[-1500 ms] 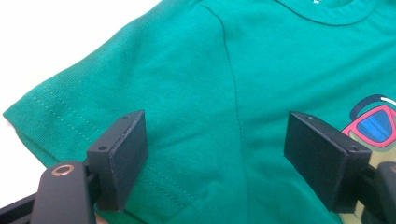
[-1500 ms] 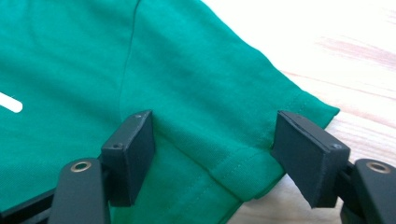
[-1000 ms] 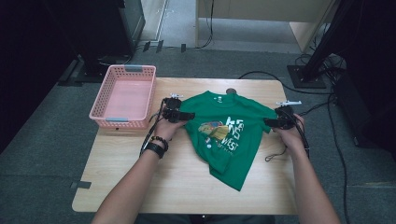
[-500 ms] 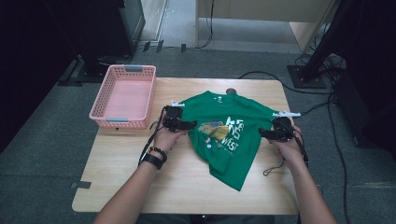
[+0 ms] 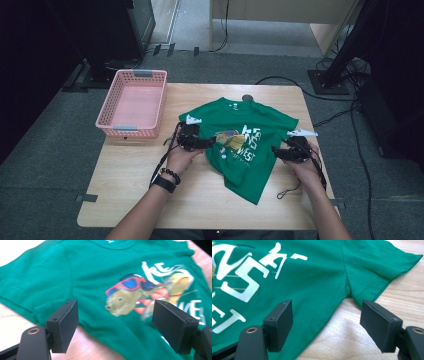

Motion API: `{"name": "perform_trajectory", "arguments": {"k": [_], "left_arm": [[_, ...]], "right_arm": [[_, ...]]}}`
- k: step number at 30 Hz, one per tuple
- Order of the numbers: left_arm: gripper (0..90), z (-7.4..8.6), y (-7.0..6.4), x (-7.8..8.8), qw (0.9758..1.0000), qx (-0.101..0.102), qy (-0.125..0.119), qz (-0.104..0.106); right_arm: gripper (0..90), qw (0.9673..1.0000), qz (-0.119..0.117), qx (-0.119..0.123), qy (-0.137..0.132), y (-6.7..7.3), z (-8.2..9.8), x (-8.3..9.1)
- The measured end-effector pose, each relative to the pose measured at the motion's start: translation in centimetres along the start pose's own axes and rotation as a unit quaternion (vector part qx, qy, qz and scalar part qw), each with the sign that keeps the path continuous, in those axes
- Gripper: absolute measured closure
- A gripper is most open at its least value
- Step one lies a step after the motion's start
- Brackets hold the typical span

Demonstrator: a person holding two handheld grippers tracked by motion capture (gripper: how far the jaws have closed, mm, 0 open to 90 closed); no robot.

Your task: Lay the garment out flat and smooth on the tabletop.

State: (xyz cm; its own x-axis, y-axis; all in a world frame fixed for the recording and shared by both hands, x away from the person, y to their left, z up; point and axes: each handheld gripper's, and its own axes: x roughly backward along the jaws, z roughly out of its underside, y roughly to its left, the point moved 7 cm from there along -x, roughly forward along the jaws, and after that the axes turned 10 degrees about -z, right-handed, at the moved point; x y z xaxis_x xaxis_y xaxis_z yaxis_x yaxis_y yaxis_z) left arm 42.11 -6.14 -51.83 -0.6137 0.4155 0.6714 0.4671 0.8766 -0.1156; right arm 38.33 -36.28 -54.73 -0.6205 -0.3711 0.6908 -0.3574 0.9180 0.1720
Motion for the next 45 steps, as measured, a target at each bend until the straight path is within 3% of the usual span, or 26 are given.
{"name": "perform_trajectory", "arguments": {"k": [7, 15, 22, 26, 28, 32, 37, 40, 43, 44, 45], "left_arm": [[22.0, 0.6, -2.9, 1.1, 0.9995, -0.020, -0.012, 0.019], [22.0, 1.8, -5.9, 1.4, 0.9984, -0.049, -0.008, 0.028], [21.9, 4.2, -9.8, 1.7, 0.9940, -0.091, 0.004, 0.061], [22.2, 5.4, -11.5, 1.2, 0.9906, -0.126, 0.009, 0.052], [28.0, 5.9, -11.8, 0.9, 0.9887, -0.143, 0.012, 0.041], [50.7, 6.5, -11.9, 0.2, 0.9850, -0.168, 0.021, 0.034], [83.1, 6.9, -10.9, 0.6, 0.9851, -0.159, 0.022, 0.062], [90.0, 6.9, -9.6, 1.4, 0.9858, -0.141, 0.021, 0.088], [90.0, 7.1, -7.7, 2.5, 0.9860, -0.130, 0.019, 0.102], [90.0, 7.1, -7.7, 2.5, 0.9860, -0.130, 0.019, 0.102], [90.0, 7.6, -5.7, 3.3, 0.9869, -0.119, 0.021, 0.107]], "right_arm": [[24.3, 0.9998, 0.013, -0.002, -0.017, 0.0, 0.6, -1.0], [18.2, 0.9990, 0.033, -0.014, -0.026, -0.4, 1.0, -2.3], [17.3, 0.9987, 0.034, -0.014, -0.034, -1.1, 0.8, -2.5], [17.3, 0.9984, 0.040, -0.018, -0.036, -1.3, 0.7, -2.5], [17.3, 0.9983, 0.041, -0.019, -0.036, -1.3, 0.7, -2.5], [17.3, 0.9983, 0.041, -0.020, -0.036, -1.2, 0.7, -2.5], [17.3, 0.9984, 0.040, -0.019, -0.035, -1.3, 0.7, -2.5], [17.3, 0.9985, 0.039, -0.017, -0.035, -1.4, 0.7, -2.5], [17.2, 0.9986, 0.038, -0.016, -0.034, -1.6, 0.8, -2.4], [17.2, 0.9986, 0.038, -0.016, -0.034, -1.6, 0.8, -2.4], [17.1, 0.9986, 0.038, -0.017, -0.034, -1.8, 0.8, -2.3]]}}
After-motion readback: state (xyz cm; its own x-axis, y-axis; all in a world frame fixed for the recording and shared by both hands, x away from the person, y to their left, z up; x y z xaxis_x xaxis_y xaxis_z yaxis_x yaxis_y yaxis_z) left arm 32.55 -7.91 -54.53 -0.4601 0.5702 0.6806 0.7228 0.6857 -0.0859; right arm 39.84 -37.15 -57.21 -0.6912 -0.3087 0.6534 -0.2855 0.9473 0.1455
